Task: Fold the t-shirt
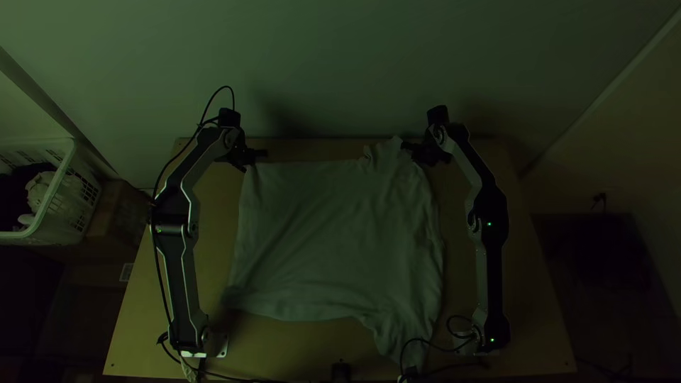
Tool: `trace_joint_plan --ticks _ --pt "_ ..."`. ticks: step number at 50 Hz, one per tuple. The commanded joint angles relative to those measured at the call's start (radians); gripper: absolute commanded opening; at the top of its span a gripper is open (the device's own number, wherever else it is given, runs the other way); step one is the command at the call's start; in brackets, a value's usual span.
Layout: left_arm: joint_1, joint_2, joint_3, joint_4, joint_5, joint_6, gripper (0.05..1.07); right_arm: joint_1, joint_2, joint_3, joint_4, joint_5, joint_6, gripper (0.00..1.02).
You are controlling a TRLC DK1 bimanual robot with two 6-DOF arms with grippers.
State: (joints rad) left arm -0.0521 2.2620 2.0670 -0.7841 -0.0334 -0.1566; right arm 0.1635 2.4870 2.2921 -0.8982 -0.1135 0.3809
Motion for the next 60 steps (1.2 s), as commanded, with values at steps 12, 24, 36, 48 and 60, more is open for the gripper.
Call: trace_joint_plan --ticks 12,24,36,48,60 --pt "0.058 -0.067 0.016 -0.004 0.009 0.015 0.08 -0.033 -0.05 0.009 -0.015 0.023 -0.023 0.03" --pt "0.08 -0.076 0.013 -0.015 0.01 0.028 0.08 -0.044 -0.079 0.003 -0.033 0.028 -0.03 0.03" --pt "0.06 -0.108 0.018 -0.014 0.012 0.025 0.08 -0.044 -0.125 0.001 -0.038 0.026 -0.03 0.03" --pt "0.035 -0.136 0.008 -0.047 0.013 0.026 0.08 -0.048 -0.166 -0.026 -0.074 0.026 -0.04 0.03" --pt "0.044 -0.193 -0.096 -0.033 0.04 0.028 0.08 -0.039 -0.204 -0.065 -0.143 0.028 -0.073 0.03"
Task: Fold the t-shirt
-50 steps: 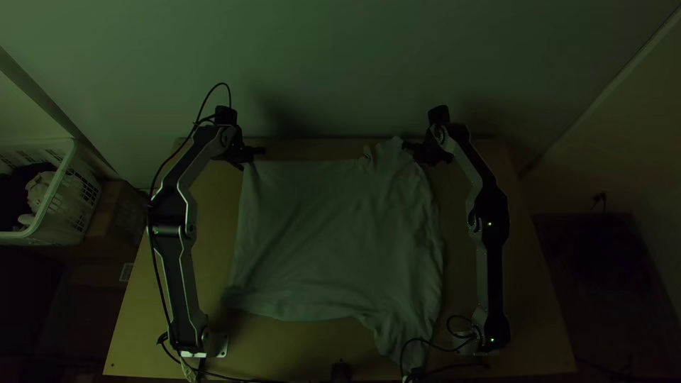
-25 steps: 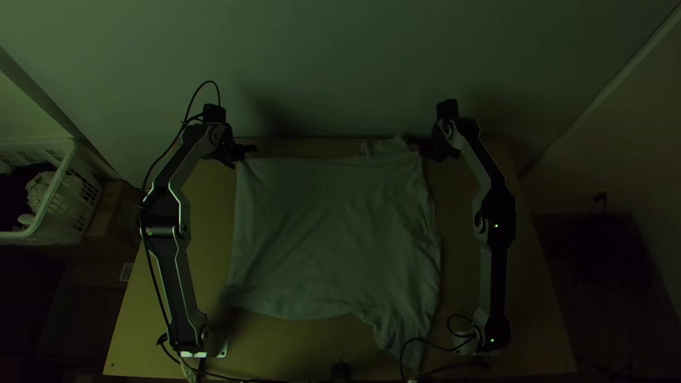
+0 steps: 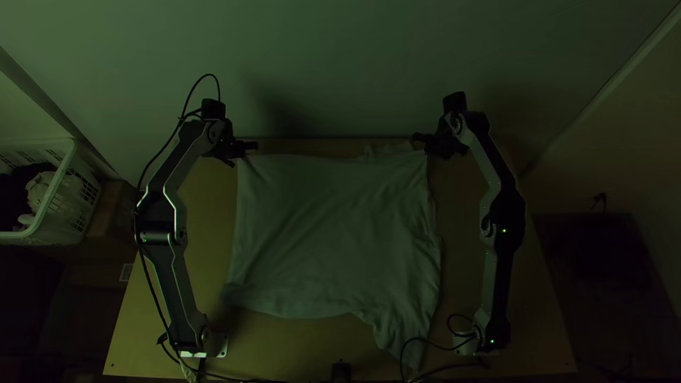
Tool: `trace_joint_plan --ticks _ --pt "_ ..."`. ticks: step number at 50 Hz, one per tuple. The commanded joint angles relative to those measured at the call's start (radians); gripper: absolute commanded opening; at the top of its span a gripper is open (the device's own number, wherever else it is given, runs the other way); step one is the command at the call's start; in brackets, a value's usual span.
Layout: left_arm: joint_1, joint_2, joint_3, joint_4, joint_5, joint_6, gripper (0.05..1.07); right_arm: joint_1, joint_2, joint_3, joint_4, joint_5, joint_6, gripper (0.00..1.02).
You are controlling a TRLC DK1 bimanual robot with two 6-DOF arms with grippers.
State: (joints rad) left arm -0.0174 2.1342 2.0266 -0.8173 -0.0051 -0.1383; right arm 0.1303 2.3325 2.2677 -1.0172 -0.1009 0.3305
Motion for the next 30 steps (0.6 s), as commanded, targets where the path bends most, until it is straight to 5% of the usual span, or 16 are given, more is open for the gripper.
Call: trace_joint_plan --ticks 1,30 --pt "0.01 -0.076 -0.069 0.004 0.011 0.009 0.08 -0.006 -0.055 -0.046 -0.024 0.015 -0.024 0.03" --pt "0.034 -0.289 -0.388 0.102 0.048 0.08 0.08 0.0 -0.226 -0.254 -0.024 0.017 -0.087 0.03"
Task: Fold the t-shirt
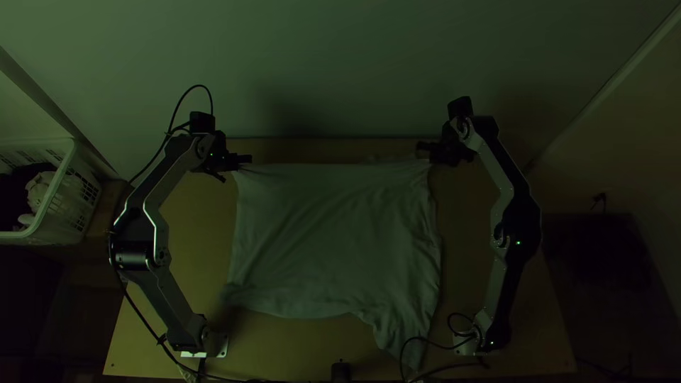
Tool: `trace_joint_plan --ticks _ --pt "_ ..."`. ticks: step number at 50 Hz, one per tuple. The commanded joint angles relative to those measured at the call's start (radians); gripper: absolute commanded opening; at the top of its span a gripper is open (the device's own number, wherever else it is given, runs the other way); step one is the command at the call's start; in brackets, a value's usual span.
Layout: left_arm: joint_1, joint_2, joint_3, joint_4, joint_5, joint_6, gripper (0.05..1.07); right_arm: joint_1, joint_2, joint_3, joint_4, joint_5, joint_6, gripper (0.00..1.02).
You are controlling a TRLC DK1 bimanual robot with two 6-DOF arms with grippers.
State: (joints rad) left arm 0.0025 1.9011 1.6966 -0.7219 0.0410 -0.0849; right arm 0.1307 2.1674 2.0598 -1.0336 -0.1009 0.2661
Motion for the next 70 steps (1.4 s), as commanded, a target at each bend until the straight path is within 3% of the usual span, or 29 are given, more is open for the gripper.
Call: trace_joint_plan --ticks 1,41,70 --pt "0.016 -0.06 -0.068 0.007 0.002 0.028 0.08 0.0 -0.067 -0.055 -0.008 0.017 -0.022 0.03" --pt "0.042 -0.257 -0.396 0.127 0.002 0.062 0.08 0.046 -0.405 -0.593 0.144 0.018 -0.041 0.03" --pt "0.047 -0.346 -0.654 0.24 0.002 0.094 0.08 0.05 -0.541 -0.854 0.196 0.017 -0.073 0.03"
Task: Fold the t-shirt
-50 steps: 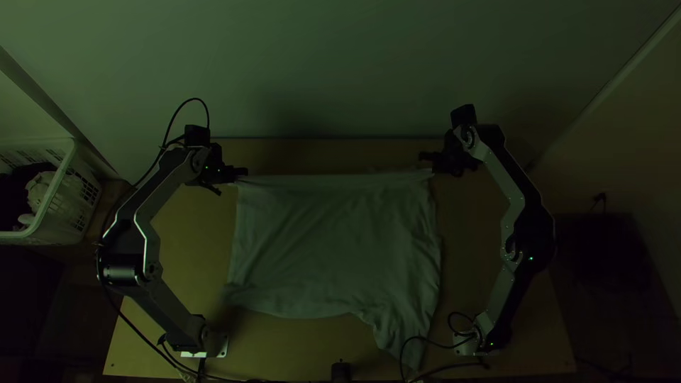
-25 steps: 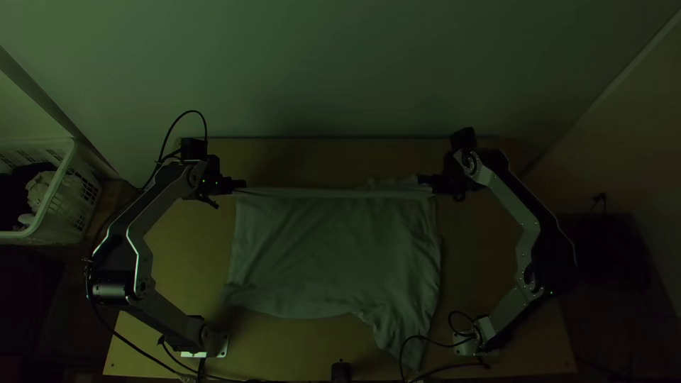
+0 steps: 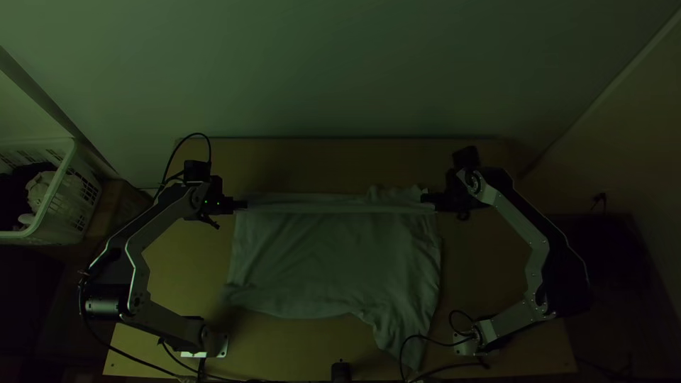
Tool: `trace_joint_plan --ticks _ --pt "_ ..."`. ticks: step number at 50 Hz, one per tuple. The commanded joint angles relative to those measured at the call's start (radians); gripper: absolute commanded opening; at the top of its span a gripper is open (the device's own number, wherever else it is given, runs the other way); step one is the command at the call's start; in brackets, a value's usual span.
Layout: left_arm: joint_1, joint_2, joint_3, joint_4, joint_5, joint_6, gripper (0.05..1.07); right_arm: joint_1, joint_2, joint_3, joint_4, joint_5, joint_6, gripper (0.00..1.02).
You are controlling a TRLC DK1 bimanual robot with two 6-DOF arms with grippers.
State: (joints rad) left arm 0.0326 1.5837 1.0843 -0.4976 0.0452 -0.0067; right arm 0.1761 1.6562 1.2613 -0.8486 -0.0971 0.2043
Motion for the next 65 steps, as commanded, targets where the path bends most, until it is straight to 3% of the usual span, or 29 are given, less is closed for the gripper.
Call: trace_joint_plan --ticks 1,9,11,16,20,21,23,39,52,65 --pt "0.018 -0.027 -0.046 0.017 -0.002 0.017 0.08 0.005 -0.032 -0.066 0.016 0.013 -0.011 0.03" --pt "0.023 -0.024 -0.072 0.044 -0.002 0.017 0.09 0.017 -0.038 -0.137 0.086 0.013 -0.008 0.03" --pt "0.024 -0.021 -0.075 0.048 -0.002 0.017 0.15 0.019 -0.036 -0.148 0.098 0.013 -0.008 0.03" --pt "0.032 -0.019 -0.083 0.045 0.051 0.027 0.53 0.028 -0.036 -0.161 0.114 0.014 -0.008 0.04" --pt "0.039 -0.021 -0.087 0.041 0.119 0.059 0.96 0.031 -0.042 -0.175 0.114 0.025 -0.002 0.2" --pt "0.039 -0.021 -0.087 0.039 0.119 0.057 1.02 0.034 -0.047 -0.181 0.112 0.027 -0.002 0.25" --pt "0.039 -0.022 -0.089 0.037 0.12 0.059 1.02 0.037 -0.056 -0.194 0.112 0.027 -0.002 0.31" --pt "0.087 -0.106 -0.064 0.017 0.203 0.047 1.02 0.037 -0.231 -0.224 0.065 0.03 0.003 0.44" --pt "0.128 -0.255 -0.077 -0.039 0.255 0.074 1.02 0.108 -0.411 -0.26 -0.04 0.03 0.053 0.44" --pt "0.153 -0.416 -0.124 -0.236 0.255 0.218 1.02 0.155 -0.53 -0.332 -0.162 0.031 0.104 0.44"
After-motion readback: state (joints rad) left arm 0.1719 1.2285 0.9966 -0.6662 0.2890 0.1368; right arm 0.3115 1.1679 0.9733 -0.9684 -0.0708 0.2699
